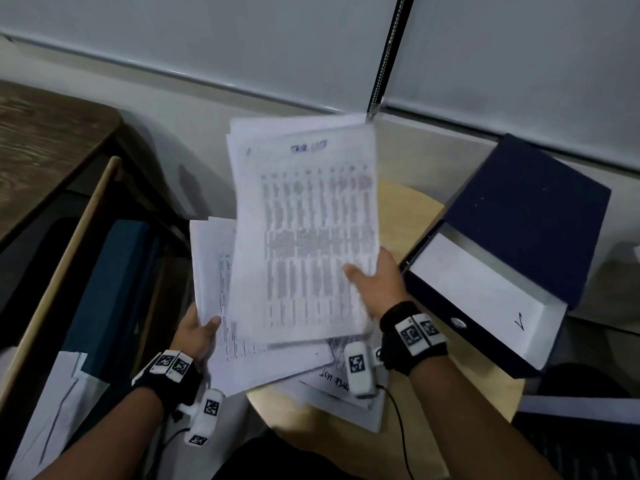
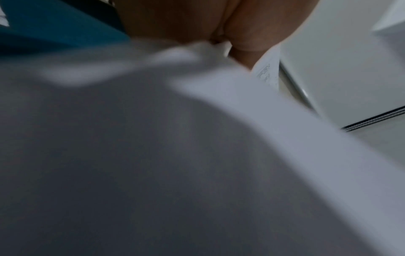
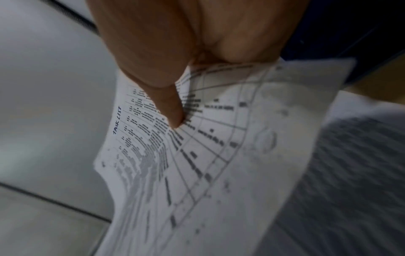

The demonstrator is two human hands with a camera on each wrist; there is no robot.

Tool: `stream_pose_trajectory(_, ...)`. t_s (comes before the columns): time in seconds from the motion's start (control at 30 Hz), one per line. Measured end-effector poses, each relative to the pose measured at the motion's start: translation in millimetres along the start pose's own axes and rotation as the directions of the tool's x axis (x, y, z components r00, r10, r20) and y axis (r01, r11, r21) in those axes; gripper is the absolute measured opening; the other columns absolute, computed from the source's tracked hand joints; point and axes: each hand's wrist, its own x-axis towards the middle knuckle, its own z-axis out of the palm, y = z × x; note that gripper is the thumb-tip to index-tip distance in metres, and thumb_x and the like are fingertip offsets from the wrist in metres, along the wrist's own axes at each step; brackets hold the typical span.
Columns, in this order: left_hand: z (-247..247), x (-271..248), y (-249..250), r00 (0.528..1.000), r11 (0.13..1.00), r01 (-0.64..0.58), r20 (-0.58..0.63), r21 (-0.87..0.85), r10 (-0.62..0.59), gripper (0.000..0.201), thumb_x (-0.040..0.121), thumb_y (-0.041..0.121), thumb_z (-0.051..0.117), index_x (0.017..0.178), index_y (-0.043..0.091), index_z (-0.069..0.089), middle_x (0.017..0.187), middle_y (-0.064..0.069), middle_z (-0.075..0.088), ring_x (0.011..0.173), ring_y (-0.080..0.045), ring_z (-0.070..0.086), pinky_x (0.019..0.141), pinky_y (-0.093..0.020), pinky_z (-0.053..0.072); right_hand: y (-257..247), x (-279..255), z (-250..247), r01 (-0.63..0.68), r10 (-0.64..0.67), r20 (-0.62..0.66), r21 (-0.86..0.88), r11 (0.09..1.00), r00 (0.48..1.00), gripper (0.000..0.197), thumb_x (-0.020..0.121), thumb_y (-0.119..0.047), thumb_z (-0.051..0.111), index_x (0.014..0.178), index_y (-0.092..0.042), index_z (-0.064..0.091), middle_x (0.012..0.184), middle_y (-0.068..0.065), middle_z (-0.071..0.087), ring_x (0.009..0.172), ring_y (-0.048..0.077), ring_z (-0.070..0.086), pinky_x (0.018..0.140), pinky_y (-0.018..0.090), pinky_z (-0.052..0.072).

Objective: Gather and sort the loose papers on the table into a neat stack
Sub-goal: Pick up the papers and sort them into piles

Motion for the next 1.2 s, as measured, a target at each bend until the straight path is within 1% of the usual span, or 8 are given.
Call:
stream_pose_trajectory(0.17,16.0,-7.4,17.9,0.993,0.998,-0.029,0.114,0.047,0.023,0.047,0.088,-0.003,0.059,0.129,0.02,0.053,0.113,-0.01,0.066,0.088,-0.021,0.066,0.069,-0.034,0.058,55.5,-20.0,30.7,-0.18,0.248,0.237,-0.275,0.944,0.939,0.06,0.095,-0.038,0.056,0.143,-0.016,0.027,0.15,0.008,0.041,0.135,0.033,0.044,0.111,0.046,0.038)
stream_pose_trajectory(0.27,22.8,-15.8,27.9,0.995,0.992,0.033,0.089,0.118,-0.044,0.021,0.084,0.044,0.059,0.105,0.046,0.062,0.112,-0.005,0.07,0.094,-0.025,0.067,0.086,-0.046,0.054,72.1,-26.0,35.7,-0.232,0.286,0.259,-0.221,0.947,0.922,0.055,0.097,-0.028,0.057,0.143,-0.016,0.03,0.143,0.003,0.045,0.132,0.029,0.046,0.107,0.036,0.036)
stream_pose_trajectory(0.43,41.4,-26.9,24.9,0.976,0.992,0.107,0.196,-0.07,-0.092,0.062,0.089,0.054,0.054,0.136,0.016,0.048,0.132,-0.007,0.057,0.125,-0.031,0.053,0.105,-0.046,0.04,87.5,-25.2,44.8,-0.271,0.308,0.161,-0.213,0.939,0.938,0.05,0.094,-0.03,0.056,0.141,-0.017,0.046,0.142,-0.004,0.052,0.135,0.026,0.047,0.113,0.045,0.037)
stream_pose_trajectory(0.53,36.8,-8.7,-1.1,0.98,0.989,-0.061,0.199,0.137,0.033,0.081,0.065,0.037,0.076,0.137,0.024,0.041,0.135,-0.009,0.057,0.125,-0.034,0.053,0.103,-0.057,0.042,99.2,-23.5,52.5,-0.274,0.321,0.171,-0.25,0.929,0.931,0.051,0.09,-0.036,0.057,0.136,-0.016,0.049,0.139,0.002,0.057,0.128,0.025,0.053,0.11,0.045,0.042)
stream_pose_trajectory(0.7,37.7,-13.2,6.2,0.987,0.968,-0.098,0.147,0.23,0.064,0.052,0.088,-0.009,0.051,0.132,0.019,0.045,0.125,-0.013,0.061,0.113,-0.032,0.059,0.094,-0.045,0.048,123.3,-19.6,46.4,-0.311,0.363,0.104,-0.335,0.889,0.926,0.041,0.09,-0.032,0.065,0.125,-0.014,0.058,0.11,0.0,0.066,0.106,0.021,0.063,0.096,0.031,0.05)
stream_pose_trajectory(0.8,29.6,-10.0,6.7,0.997,0.964,-0.065,0.067,0.258,0.049,0.047,0.089,-0.01,0.05,0.129,0.014,0.046,0.112,-0.014,0.064,0.095,-0.028,0.065,0.069,-0.027,0.048,147.1,-12.6,33.5,-0.449,0.449,-0.113,-0.445,0.775,0.886,0.063,0.089,-0.036,0.065,0.139,-0.005,0.043,0.137,0.015,0.053,0.124,0.032,0.055,0.101,0.035,0.046)
stream_pose_trajectory(0.9,20.2,-2.8,4.5,0.998,0.966,-0.04,0.059,0.255,0.026,0.042,0.089,-0.008,0.052,0.12,0.019,0.049,0.11,-0.014,0.067,0.086,-0.021,0.066,0.071,-0.033,0.053,163.3,-11.6,27.1,-0.584,0.538,-0.249,-0.49,0.648,0.805,0.077,0.088,-0.043,0.064,0.146,-0.005,0.028,0.146,0.021,0.035,0.132,0.039,0.042,0.106,0.042,0.039)
stream_pose_trajectory(1.2,21.2,-21.1,15.5,0.999,0.989,-0.033,0.037,0.147,0.028,0.035,0.09,-0.007,0.051,0.117,0.015,0.05,0.099,-0.001,0.068,0.084,-0.02,0.068,0.056,-0.03,0.056,174.4,-7.5,39.6,-0.582,0.55,-0.255,-0.576,0.574,0.796,0.094,0.074,-0.047,0.077,0.14,-0.006,0.025,0.144,0.016,0.031,0.132,0.036,0.036,0.102,0.046,0.042)
